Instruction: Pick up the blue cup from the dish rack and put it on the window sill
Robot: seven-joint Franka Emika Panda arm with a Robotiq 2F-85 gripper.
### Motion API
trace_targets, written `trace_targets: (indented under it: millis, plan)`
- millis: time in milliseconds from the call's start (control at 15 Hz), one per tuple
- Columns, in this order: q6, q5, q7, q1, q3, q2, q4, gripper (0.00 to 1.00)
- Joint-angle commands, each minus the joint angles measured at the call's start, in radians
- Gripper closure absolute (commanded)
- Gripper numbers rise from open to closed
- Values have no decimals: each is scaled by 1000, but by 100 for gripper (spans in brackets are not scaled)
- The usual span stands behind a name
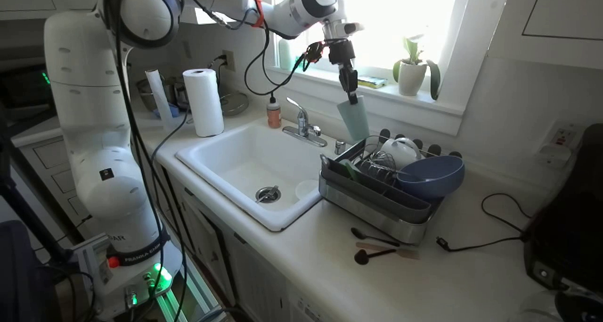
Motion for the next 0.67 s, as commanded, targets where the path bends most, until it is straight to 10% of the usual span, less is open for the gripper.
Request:
trace_targets:
  millis: [0, 600]
  plan:
    - [-84, 115, -76, -7, 14, 4, 105, 99]
    - [-97, 425, -114, 10, 70, 48, 299, 99]
